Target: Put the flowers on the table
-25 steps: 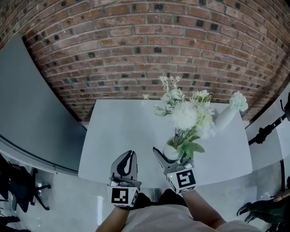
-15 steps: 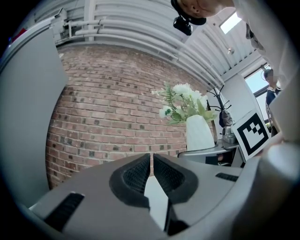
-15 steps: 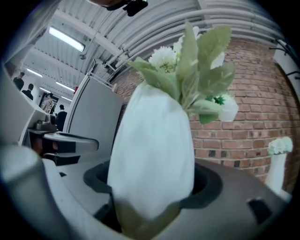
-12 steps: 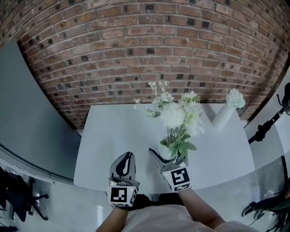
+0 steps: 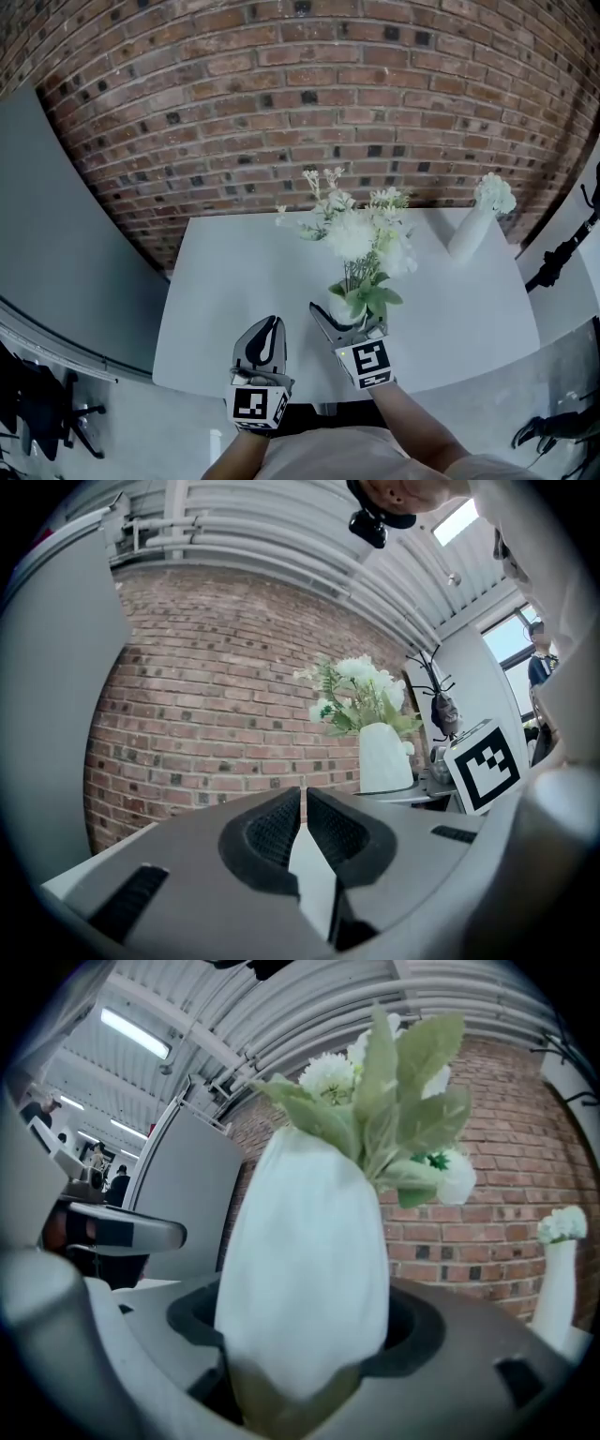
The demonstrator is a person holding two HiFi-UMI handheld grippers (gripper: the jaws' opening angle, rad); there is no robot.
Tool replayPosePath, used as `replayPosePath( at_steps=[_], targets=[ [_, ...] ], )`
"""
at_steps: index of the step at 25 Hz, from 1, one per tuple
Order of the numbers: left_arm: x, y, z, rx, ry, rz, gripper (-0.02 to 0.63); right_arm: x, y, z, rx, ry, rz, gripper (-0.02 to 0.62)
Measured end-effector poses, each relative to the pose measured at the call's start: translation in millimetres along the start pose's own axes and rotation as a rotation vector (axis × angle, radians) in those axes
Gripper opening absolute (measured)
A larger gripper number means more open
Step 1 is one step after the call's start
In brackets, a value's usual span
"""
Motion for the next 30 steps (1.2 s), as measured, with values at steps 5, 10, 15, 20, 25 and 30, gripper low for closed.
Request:
replayPosePath(
  at_steps=[5, 10, 15, 20, 25, 30],
  targets=[
    [-12, 3, 5, -0.005, -0.001, -0.003, 0.026, -15, -6, 7, -0.011, -0.021, 0.012, 0.399],
    [-17, 7, 9, -0.001, -0.003, -0.015, 0.026, -34, -13, 11, -0.010, -0.035, -0.009, 0.399],
    [-12, 11, 9, 0.010, -0.015, -0.032, 0.026, -40, -21, 12, -0.018, -0.027, -0.011, 0.399],
    [-21, 9, 6, 0.027, -0.013, -0.045, 0.026, -45, -26, 13, -0.011, -0.026, 0.006, 0.399],
    [-30, 4, 8, 0.032, -0.011, -0.046, 0.026, -53, -27, 15, -0.008, -0.031, 0.015, 0.399],
    [-37, -4, 10, 0.031, -0.006, -0.038, 0.026, -57, -27, 19, -0.005, -0.037, 0.022, 0.399]
  ],
)
Point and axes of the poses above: the fingertips, and each gripper's own axes: y backward along the fingers, z to its right, x out of its top, the point moved 7 cm from there along y, backward along the fingers, and after that the axes turned 11 degrees about -y, right-handed, at the moved point
